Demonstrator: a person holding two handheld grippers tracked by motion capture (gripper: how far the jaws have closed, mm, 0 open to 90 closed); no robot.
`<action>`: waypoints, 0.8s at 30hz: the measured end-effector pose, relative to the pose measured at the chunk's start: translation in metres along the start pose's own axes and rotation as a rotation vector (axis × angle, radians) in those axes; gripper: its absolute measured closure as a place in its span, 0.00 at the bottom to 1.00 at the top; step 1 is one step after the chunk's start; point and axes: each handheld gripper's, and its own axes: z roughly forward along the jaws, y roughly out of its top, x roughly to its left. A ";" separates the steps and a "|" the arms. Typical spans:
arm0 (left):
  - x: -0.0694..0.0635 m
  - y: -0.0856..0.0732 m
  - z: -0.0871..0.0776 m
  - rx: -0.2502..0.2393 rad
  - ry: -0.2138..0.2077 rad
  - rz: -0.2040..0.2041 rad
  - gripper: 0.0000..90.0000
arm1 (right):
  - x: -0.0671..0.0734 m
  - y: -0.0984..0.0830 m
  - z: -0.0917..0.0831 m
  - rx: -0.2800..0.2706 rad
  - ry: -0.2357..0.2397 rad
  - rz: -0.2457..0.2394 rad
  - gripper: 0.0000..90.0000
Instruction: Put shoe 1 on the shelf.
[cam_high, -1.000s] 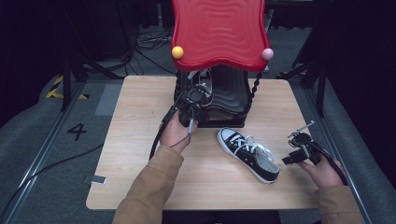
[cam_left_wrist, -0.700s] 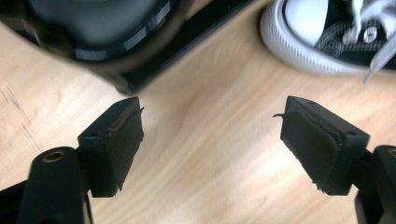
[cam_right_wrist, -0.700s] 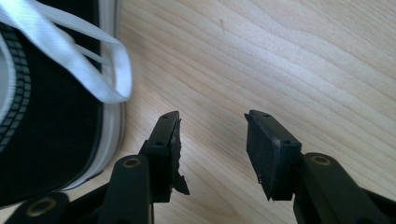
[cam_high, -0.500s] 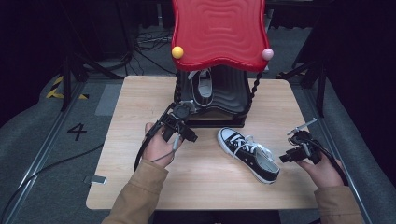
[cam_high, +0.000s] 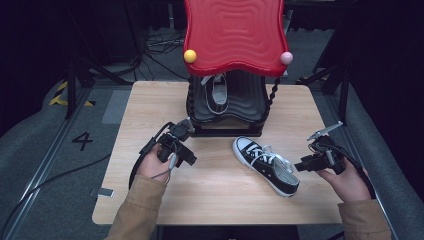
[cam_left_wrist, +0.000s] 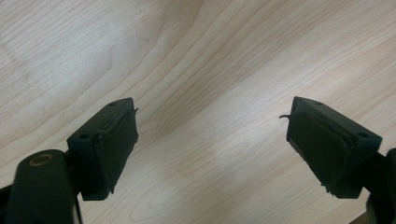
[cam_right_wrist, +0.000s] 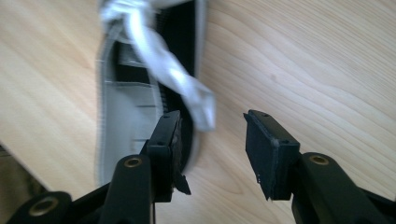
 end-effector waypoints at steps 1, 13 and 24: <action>0.000 0.000 0.000 0.000 0.000 0.000 0.19 | 0.000 0.000 0.000 0.000 0.000 0.000 0.62; 0.001 -0.003 0.001 0.015 0.009 0.007 0.19 | 0.040 0.016 0.020 0.067 0.079 -0.106 0.62; 0.004 -0.006 0.004 0.028 0.020 -0.001 0.19 | 0.052 0.021 0.065 0.214 0.070 -0.140 0.64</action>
